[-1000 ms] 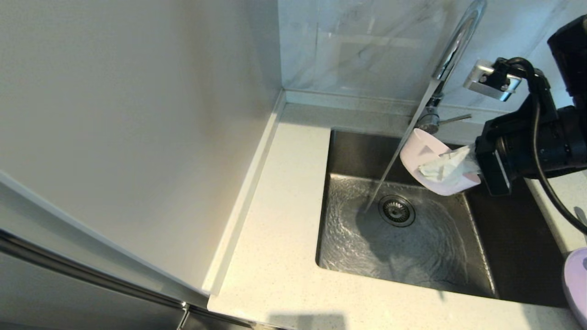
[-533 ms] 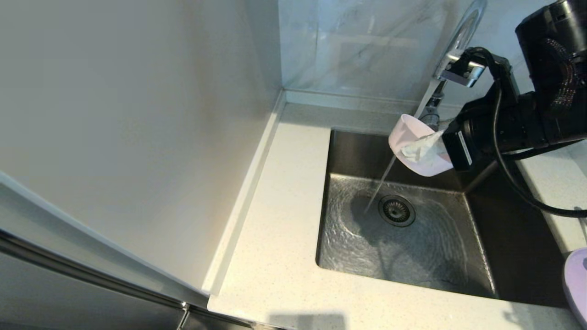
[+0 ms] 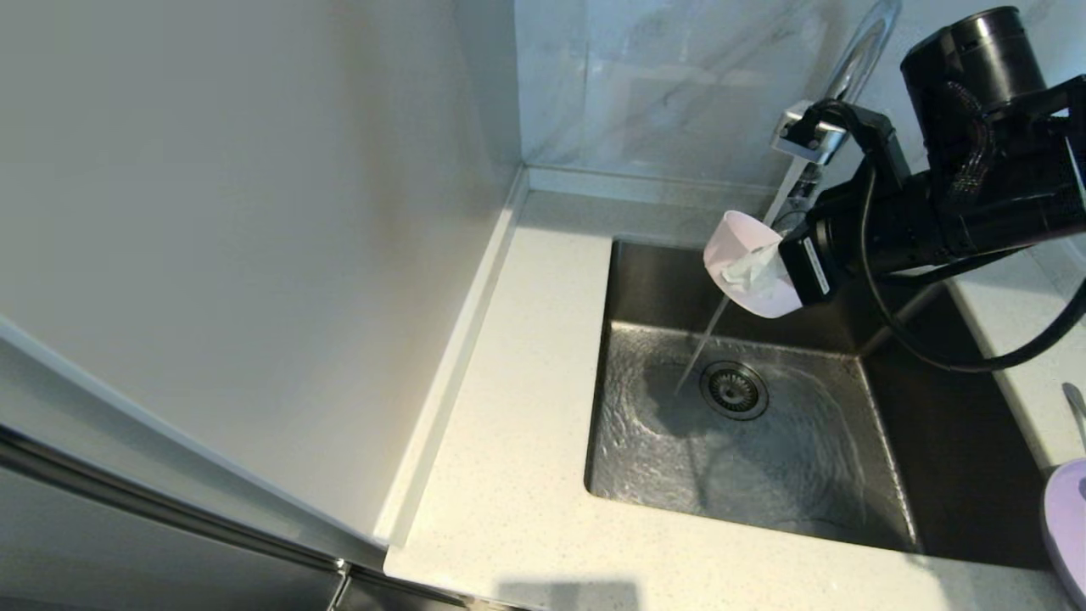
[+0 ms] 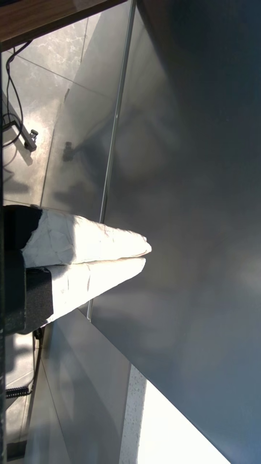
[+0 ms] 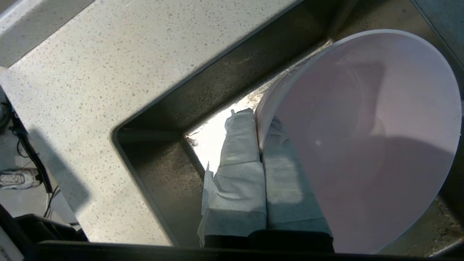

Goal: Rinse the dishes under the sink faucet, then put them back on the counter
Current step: Rinse the bowl

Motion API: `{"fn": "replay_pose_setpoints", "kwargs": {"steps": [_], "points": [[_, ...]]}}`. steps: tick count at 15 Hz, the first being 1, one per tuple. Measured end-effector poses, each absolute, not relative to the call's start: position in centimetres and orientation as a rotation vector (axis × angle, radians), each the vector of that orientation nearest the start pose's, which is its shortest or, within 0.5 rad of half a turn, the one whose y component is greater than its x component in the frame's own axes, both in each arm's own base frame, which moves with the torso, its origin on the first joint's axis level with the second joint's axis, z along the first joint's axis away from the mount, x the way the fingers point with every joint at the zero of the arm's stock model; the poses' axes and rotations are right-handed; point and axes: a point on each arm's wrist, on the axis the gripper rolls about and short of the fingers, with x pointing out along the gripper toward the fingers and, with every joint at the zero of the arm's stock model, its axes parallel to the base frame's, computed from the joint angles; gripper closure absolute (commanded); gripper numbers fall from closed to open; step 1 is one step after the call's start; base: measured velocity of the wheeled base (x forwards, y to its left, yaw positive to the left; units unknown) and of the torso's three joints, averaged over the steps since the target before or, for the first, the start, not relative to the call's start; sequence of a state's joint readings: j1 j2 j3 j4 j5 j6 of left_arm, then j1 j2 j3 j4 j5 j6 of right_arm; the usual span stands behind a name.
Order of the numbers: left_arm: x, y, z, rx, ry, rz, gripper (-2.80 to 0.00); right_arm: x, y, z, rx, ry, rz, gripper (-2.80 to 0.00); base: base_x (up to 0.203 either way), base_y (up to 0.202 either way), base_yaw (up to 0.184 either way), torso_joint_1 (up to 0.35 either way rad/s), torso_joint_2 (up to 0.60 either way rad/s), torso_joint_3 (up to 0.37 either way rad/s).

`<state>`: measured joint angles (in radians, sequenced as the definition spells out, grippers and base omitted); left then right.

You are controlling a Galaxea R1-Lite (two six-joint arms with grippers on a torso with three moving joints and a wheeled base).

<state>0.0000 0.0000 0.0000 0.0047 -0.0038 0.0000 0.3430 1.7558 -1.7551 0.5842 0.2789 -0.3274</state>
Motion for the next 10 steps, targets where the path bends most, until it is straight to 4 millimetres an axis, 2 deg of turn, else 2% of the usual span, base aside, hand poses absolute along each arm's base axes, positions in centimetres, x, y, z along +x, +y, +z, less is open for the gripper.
{"fn": "replay_pose_setpoints", "kwargs": {"steps": [10], "points": [[-2.3, 0.0, 7.5, 0.0, 0.005, -0.004, 0.0, 30.4, 9.0, 30.7, -0.305, 0.53, 0.629, 0.0, 0.0, 0.0, 0.0, 0.0, 0.0, 0.0]]}}
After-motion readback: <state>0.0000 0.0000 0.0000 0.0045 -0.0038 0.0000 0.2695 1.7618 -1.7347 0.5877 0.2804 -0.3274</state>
